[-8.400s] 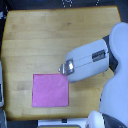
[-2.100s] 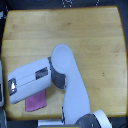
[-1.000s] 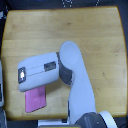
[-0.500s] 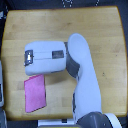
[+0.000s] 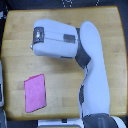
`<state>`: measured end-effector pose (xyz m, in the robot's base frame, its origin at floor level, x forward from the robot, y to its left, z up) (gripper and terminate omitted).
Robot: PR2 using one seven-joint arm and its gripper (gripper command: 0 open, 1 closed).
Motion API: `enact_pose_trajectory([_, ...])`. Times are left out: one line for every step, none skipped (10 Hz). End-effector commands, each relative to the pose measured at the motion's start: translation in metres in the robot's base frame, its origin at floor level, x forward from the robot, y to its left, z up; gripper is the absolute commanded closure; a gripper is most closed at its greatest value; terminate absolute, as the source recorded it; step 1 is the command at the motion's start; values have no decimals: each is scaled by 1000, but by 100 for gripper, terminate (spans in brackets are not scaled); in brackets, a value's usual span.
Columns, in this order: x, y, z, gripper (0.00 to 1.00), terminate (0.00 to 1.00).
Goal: Folding a cloth
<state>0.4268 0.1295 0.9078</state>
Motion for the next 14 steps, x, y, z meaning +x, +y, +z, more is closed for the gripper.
enact_pose_trajectory([44, -113, 57, 0, 0])
enact_pose_trajectory([51, -152, 62, 0, 0])
enact_pose_trajectory([53, -173, 63, 0, 0])
enact_pose_trajectory([58, -200, 61, 0, 0])
enact_pose_trajectory([69, -253, 60, 0, 0])
enact_pose_trajectory([77, -270, 58, 0, 0])
enact_pose_trajectory([95, -304, 58, 0, 0])
enact_pose_trajectory([112, -323, 57, 0, 0])
enact_pose_trajectory([122, -346, 53, 0, 0])
enact_pose_trajectory([127, -356, 49, 0, 0])
enact_pose_trajectory([133, -374, 40, 0, 0])
enact_pose_trajectory([139, -390, 32, 0, 0])
enact_pose_trajectory([149, -408, 25, 0, 0])
enact_pose_trajectory([154, -421, 24, 0, 100])
